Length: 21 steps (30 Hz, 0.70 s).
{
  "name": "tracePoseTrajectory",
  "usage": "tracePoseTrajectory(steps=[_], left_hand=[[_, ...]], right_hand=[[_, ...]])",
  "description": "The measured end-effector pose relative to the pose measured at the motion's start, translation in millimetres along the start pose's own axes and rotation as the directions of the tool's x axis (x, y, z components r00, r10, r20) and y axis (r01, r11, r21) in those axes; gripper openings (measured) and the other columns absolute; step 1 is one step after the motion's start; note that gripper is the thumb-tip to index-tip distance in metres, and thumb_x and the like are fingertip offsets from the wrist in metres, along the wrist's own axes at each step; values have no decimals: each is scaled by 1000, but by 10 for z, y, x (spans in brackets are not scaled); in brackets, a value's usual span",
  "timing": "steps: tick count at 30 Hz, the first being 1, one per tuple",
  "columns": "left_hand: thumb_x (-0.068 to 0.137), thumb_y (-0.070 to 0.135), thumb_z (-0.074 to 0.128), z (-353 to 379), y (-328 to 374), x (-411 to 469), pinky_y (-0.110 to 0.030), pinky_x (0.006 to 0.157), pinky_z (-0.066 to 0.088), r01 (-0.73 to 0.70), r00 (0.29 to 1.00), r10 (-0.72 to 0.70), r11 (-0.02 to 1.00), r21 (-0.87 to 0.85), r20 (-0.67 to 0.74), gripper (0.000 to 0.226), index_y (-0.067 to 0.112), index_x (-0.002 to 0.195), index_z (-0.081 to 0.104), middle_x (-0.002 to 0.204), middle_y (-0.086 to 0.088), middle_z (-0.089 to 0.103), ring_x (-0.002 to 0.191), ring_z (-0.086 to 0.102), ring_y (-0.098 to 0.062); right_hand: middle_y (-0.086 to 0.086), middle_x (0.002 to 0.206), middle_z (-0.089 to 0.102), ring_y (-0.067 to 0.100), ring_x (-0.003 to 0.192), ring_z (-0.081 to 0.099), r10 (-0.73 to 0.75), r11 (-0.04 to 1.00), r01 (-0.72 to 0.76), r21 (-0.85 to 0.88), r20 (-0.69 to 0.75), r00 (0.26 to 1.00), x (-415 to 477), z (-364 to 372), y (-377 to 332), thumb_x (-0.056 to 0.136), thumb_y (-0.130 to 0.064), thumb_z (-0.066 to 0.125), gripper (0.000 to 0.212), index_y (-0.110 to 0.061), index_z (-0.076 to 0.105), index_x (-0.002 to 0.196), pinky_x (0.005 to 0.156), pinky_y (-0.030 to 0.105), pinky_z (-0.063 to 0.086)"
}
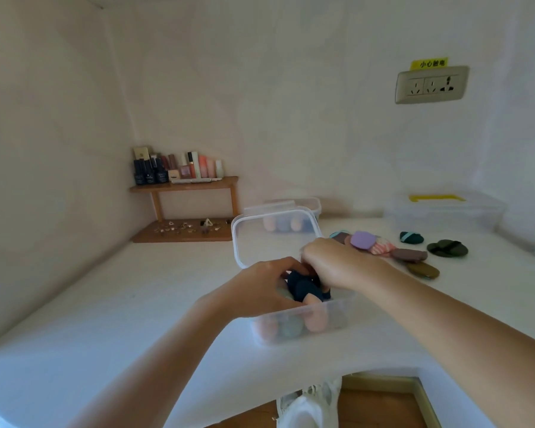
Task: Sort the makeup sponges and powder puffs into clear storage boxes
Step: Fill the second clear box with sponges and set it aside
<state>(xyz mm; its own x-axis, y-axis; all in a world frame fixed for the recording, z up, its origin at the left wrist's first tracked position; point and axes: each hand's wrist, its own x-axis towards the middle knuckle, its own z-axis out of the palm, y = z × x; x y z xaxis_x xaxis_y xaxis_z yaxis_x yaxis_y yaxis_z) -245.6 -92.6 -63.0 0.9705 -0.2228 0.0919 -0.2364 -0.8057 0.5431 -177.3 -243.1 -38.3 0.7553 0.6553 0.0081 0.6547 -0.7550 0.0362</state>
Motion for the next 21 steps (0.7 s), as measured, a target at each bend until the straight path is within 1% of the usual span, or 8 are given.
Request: tracePoseTrajectory(steps=[5, 8, 10, 12, 14, 16, 18, 21], left_hand=[[70, 47, 75, 29, 28, 128, -22, 93, 47, 12, 999, -12, 1000, 6, -41, 57, 39, 121, 51, 117, 16, 58, 108, 55, -6], [67, 47, 78, 34, 65, 149, -4, 79, 41, -6, 985, -10, 996, -92, -170, 55, 36, 117, 56, 110, 25, 54, 102, 53, 3], [70, 45, 76, 70, 49, 165, -1, 83, 33, -117, 890, 62, 989, -94, -451, 46, 31, 111, 60, 118, 21, 51, 113, 48, 0], [76, 43, 72, 128, 21, 183, -6, 100, 22, -143, 695, 83, 989, -24, -715, 52, 24, 121, 55, 135, 9, 41, 128, 33, -4], [82, 44, 65, 147, 17, 181, -24, 110, 17, -18, 614, -131, 984, -179, -778, 72, 22, 142, 32, 152, 1, 20, 140, 14, -11], [84, 48, 61, 118, -20, 221, -38, 113, 19, 98, 641, -458, 845, -526, -616, 85, 19, 148, 15, 156, -3, 15, 143, 16, -21], [84, 53, 58, 66, -75, 297, -44, 107, 35, 134, 649, -685, 531, -836, -332, 78, 11, 143, 30, 139, -10, 45, 126, 45, -29], [90, 55, 46, 30, -215, 327, -39, 88, 46, 8, 745, -664, 114, -993, -70, 57, 8, 120, 55, 109, -9, 63, 93, 60, -22]], right_hand=[[0, 105, 65, 18, 97, 61, 78, 965, -17, 263, -227, 971, -91, 32, 260, 87, -15, 63, 16, -17, 68, 101, 76, 26, 46], [-12, 108, 62, 7, 103, 59, 143, 886, 56, 460, -387, 911, -288, 39, 456, 85, -38, 66, 30, -22, 65, 111, 83, 21, 44], [-21, 122, 52, 1, 116, 50, 161, 773, 57, 632, -282, 946, -436, 104, 557, 72, -63, 67, 66, -32, 52, 128, 98, 23, 41], [-24, 138, 38, 0, 130, 38, 123, 667, 8, 745, -121, 985, -548, 245, 599, 60, -71, 69, 99, -34, 31, 144, 107, 26, 36], [-19, 146, 27, 3, 137, 29, 91, 604, -7, 797, -60, 994, -592, 425, 581, 51, -73, 74, 124, -31, 13, 151, 110, 27, 33], [-15, 150, 26, 4, 136, 29, 110, 564, 2, 826, -78, 991, -587, 589, 541, 39, -80, 72, 138, -30, 8, 152, 109, 28, 34], [-11, 152, 30, 6, 134, 35, 146, 540, 27, 841, -125, 981, -568, 710, 490, 43, -77, 72, 129, -35, 13, 149, 108, 30, 37], [-15, 147, 36, 7, 134, 39, 173, 490, 85, 867, -193, 966, -546, 790, 422, 52, -64, 78, 112, -44, 18, 144, 108, 33, 40]])
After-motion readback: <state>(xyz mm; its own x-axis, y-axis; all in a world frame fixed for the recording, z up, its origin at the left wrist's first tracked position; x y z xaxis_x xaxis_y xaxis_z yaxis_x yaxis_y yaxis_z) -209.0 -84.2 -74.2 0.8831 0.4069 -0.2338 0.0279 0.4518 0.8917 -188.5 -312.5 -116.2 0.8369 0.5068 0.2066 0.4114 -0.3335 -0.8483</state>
